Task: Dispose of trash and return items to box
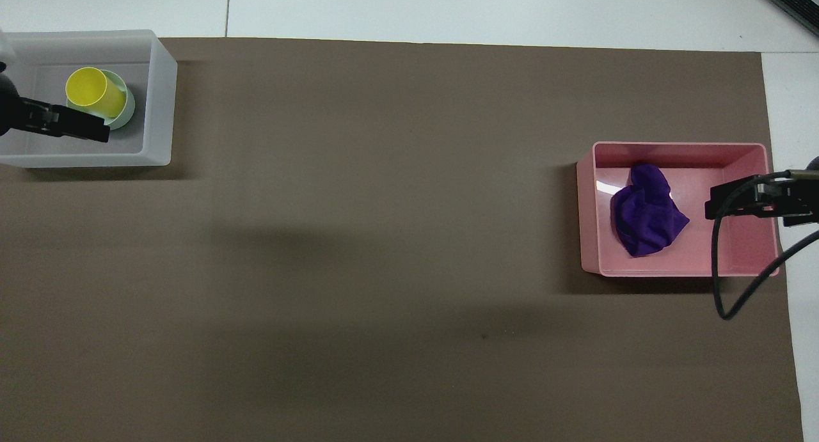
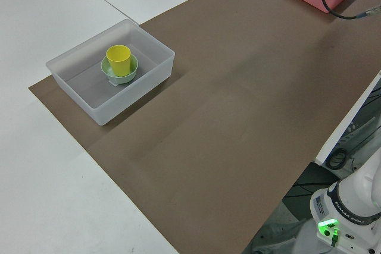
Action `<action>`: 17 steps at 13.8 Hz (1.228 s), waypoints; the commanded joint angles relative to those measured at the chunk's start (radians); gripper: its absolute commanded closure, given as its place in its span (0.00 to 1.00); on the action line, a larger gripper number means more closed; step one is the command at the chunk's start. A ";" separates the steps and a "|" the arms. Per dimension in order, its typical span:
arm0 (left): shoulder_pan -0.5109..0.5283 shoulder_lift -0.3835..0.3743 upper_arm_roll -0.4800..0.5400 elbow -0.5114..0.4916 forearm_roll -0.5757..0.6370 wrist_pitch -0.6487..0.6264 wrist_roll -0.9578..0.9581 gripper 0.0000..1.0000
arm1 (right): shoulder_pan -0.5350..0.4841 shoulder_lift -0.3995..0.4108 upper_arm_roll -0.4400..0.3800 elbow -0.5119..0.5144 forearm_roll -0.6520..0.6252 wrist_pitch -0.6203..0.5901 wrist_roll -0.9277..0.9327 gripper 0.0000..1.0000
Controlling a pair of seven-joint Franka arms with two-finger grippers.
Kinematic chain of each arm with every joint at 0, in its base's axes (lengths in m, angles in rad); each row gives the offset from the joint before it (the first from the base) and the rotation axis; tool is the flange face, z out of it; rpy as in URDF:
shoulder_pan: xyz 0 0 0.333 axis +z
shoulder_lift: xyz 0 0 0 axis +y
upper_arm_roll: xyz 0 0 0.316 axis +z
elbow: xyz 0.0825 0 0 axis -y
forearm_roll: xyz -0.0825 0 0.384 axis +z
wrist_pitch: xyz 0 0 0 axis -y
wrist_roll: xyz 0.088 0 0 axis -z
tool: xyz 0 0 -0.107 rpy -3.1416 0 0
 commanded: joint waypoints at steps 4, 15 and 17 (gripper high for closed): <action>-0.008 -0.120 0.011 -0.089 0.013 -0.138 0.015 0.00 | -0.011 -0.022 0.001 -0.031 0.003 0.024 -0.008 0.00; -0.016 -0.117 0.018 -0.077 0.013 -0.112 -0.060 0.00 | -0.020 -0.027 0.003 -0.039 0.003 0.024 -0.009 0.00; -0.014 -0.119 0.021 -0.079 0.013 -0.117 -0.066 0.00 | -0.020 -0.027 0.003 -0.039 0.003 0.024 -0.009 0.00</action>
